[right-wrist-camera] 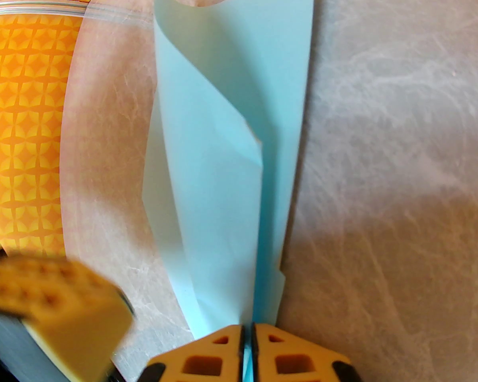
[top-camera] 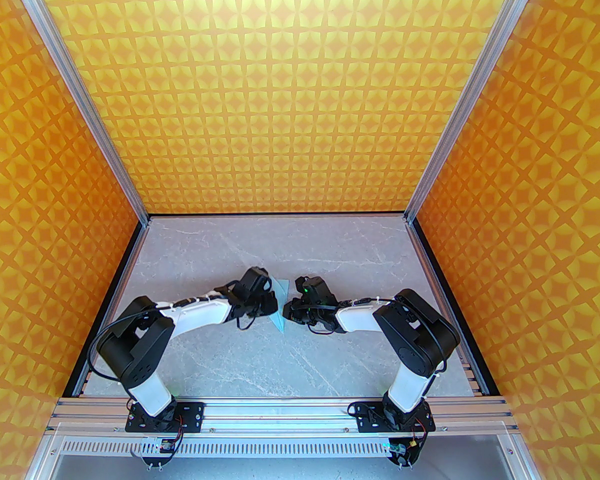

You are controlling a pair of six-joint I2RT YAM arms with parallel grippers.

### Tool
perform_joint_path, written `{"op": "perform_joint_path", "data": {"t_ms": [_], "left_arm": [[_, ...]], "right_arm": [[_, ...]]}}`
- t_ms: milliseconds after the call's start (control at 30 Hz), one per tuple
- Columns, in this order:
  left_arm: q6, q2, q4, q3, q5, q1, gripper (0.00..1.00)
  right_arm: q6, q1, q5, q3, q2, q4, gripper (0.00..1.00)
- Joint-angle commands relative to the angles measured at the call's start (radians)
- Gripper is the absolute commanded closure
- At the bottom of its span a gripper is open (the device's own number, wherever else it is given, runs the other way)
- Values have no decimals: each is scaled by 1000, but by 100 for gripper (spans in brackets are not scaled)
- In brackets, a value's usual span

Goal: Fold a paper plane with a square sheet of paper (fold left side to right side)

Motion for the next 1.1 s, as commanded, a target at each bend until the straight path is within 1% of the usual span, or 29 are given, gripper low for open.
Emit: {"op": "perform_joint_path", "data": {"t_ms": [0,100,167,233,300,500,733,1067], "left_arm": [[-122,-32,93,-49,39,-17,95],[-187,-33,129,-80,40,-24,96],[-236,-33,155,-106,42,-27,100],[-282,-35,214,-143,54,-32,100],[-310,-40,233,-154,56,-38,100],[-352,-58,271,-164,60,-56,100],[-385,-22,313,-167,77,-79,100],[-422,32,344,-192,76,-85,100]], "right_arm": [[-7,6,43,-12,58,-29,88],[-7,6,41,-14,56,-29,88],[-7,6,42,-16,57,-28,88],[-7,6,41,-17,55,-26,88],[-7,6,43,-17,57,-27,87],[-4,6,40,-18,61,-20,87],[-5,6,38,-17,64,-20,87],[-3,7,38,-19,63,-17,88]]}}
